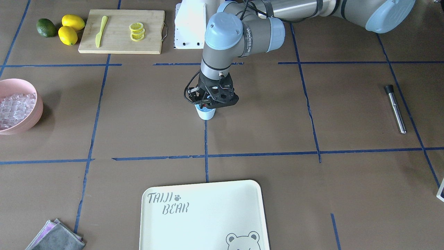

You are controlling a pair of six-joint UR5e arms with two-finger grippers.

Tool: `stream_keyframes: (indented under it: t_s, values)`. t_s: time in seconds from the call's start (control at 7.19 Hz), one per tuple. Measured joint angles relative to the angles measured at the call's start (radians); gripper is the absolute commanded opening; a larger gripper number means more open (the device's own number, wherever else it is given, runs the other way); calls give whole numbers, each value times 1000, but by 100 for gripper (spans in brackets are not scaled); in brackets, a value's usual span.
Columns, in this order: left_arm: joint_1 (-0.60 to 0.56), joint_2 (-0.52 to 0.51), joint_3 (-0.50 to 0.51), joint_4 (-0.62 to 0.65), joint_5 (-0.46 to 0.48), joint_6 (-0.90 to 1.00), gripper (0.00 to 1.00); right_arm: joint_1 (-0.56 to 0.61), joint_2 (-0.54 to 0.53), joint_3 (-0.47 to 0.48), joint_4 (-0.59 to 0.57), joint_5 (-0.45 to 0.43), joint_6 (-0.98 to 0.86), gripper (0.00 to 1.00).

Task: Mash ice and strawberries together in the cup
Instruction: 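Carry the strawberry with the left gripper over the light-blue cup, then open the left gripper to drop the strawberry into the cup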

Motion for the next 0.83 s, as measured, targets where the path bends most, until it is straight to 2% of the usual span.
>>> stream_keyframes:
  t_s: [0.42,0.56,0.7,0.83]
  values:
    - [8,4,-5,3,0,-3,8,0,1,0,0,-2,0,99]
    - [15,5,-7,3,0,-5,23,0,2,-1,0,-3,0,99]
    - [20,6,-10,3,0,-7,54,0,2,-1,0,-4,0,99]
    - [21,7,-11,3,0,-7,64,0,2,-1,0,-4,0,99]
